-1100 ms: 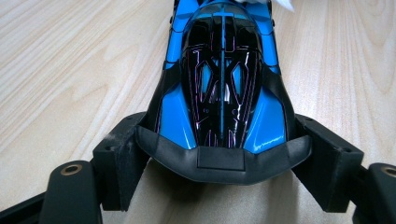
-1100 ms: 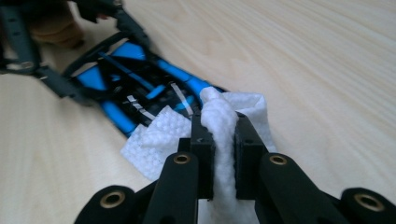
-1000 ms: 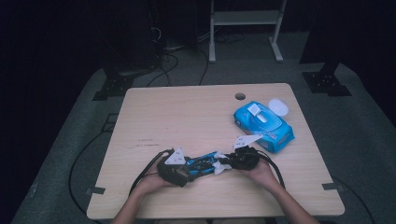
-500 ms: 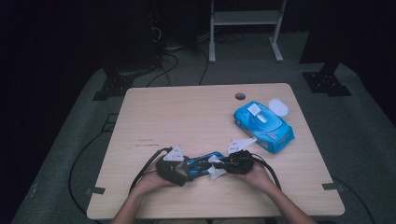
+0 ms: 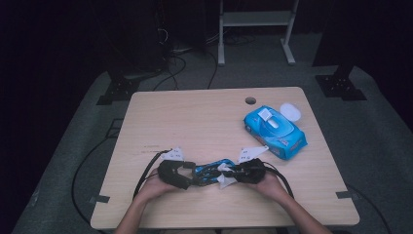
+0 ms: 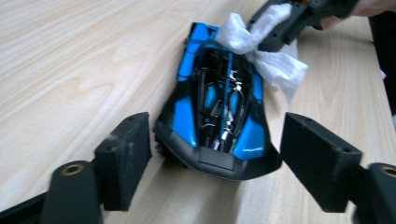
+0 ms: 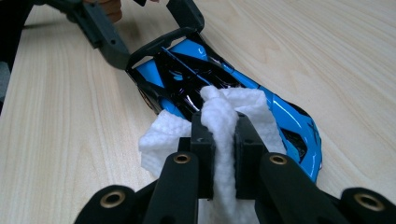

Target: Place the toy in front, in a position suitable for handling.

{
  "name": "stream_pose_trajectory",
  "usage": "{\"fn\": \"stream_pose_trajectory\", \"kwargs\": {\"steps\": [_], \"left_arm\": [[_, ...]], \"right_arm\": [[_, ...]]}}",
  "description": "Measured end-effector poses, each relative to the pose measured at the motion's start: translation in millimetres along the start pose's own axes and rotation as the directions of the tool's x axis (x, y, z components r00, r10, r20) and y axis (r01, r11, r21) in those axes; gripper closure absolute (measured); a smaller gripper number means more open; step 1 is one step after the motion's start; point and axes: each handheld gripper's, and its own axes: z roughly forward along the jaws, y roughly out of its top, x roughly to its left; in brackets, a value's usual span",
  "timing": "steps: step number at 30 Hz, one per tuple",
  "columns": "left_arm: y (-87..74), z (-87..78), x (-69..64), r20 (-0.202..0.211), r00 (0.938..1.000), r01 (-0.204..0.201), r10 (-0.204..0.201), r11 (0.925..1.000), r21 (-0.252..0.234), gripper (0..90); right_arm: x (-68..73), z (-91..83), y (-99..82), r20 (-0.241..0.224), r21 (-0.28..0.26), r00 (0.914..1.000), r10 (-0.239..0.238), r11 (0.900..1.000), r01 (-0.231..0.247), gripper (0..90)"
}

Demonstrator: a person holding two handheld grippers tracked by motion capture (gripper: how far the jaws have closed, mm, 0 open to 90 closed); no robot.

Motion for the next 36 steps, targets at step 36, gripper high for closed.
{"fn": "stream_pose_trajectory", "kwargs": {"steps": [36], "left_arm": [[-1.5,2.9,9.1,0.011,0.9678,0.251,-0.251,0.9665,0.055,36.3]], "right_arm": [[9.8,-0.7,-1.6,0.045,-0.002,0.997,-0.063,0.998,0.063,81.0]]}}
